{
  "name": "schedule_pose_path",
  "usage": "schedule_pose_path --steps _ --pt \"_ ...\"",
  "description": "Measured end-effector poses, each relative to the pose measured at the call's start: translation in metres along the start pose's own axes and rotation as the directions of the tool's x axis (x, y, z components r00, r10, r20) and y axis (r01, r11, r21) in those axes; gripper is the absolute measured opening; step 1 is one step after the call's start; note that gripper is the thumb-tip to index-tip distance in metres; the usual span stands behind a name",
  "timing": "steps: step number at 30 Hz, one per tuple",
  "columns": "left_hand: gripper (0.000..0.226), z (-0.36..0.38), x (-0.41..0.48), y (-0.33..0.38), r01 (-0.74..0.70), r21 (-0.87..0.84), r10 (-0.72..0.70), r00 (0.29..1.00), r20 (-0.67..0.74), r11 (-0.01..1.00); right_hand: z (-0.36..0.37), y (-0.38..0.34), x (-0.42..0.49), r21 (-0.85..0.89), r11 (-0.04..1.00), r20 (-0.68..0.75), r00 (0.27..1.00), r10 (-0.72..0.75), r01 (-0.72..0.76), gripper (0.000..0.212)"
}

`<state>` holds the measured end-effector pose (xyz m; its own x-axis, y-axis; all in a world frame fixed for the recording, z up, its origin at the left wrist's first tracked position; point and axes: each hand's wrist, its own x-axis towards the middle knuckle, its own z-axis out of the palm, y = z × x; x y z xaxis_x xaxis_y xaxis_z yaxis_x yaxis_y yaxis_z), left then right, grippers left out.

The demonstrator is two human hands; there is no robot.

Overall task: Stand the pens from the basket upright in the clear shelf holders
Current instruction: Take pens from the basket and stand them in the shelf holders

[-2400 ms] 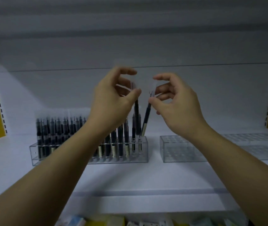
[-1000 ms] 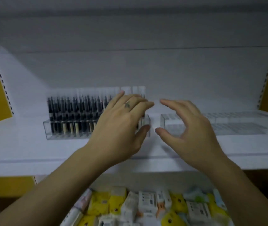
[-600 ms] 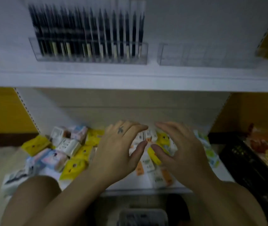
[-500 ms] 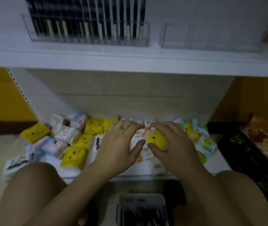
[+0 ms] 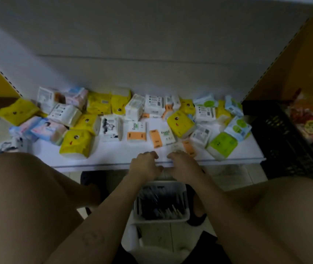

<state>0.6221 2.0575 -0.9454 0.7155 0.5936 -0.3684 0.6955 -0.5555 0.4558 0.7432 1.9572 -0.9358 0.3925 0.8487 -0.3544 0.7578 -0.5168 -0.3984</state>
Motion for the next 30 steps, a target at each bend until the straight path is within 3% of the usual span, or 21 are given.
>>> schedule_pose_path --steps 2,5,7,10,12,15,17,21,24,30 --pt "0.032 0.029 0.005 -0.012 0.041 -0.062 -0.034 0.994 0.105 0.997 0.026 0.013 0.005 0.028 0.999 0.09 0.995 0.029 -0.032 0.011" --pt "0.022 0.072 -0.002 -0.037 0.114 -0.065 -0.089 0.948 0.304 0.991 0.066 0.039 0.004 0.023 0.992 0.245 0.963 0.114 -0.123 0.016" --pt "0.031 0.1 -0.007 -0.053 0.131 -0.035 -0.104 0.901 0.42 0.991 0.094 0.058 -0.002 -0.006 0.986 0.367 0.917 0.158 -0.168 0.015" --pt "0.026 0.124 -0.011 -0.059 0.164 -0.046 -0.117 0.847 0.518 0.985 0.132 0.079 -0.006 -0.088 0.96 0.498 0.823 0.273 -0.266 0.035" --pt "0.018 0.13 -0.008 -0.057 0.187 -0.088 -0.117 0.853 0.508 0.979 0.15 0.083 -0.001 -0.149 0.938 0.551 0.762 0.341 -0.312 0.027" --pt "0.025 0.134 -0.005 -0.057 0.205 -0.134 -0.118 0.87 0.479 0.969 0.17 0.085 0.01 -0.216 0.934 0.664 0.659 0.354 -0.284 0.019" --pt "0.032 0.132 -0.007 -0.057 0.215 -0.151 -0.124 0.879 0.461 0.965 0.181 0.088 0.015 -0.192 0.94 0.672 0.66 0.336 -0.283 0.017" --pt "0.033 0.126 -0.012 -0.058 0.247 -0.186 -0.157 0.904 0.396 0.951 0.208 0.094 0.027 -0.134 0.947 0.644 0.701 0.308 -0.293 0.054" --pt "0.027 0.126 -0.019 -0.062 0.254 -0.176 -0.169 0.904 0.393 0.951 0.223 0.097 0.031 -0.14 0.949 0.66 0.687 0.303 -0.283 0.074" --pt "0.033 0.127 -0.022 -0.065 0.279 -0.145 -0.193 0.882 0.43 0.949 0.228 0.103 0.041 -0.19 0.952 0.731 0.613 0.301 -0.241 0.068"
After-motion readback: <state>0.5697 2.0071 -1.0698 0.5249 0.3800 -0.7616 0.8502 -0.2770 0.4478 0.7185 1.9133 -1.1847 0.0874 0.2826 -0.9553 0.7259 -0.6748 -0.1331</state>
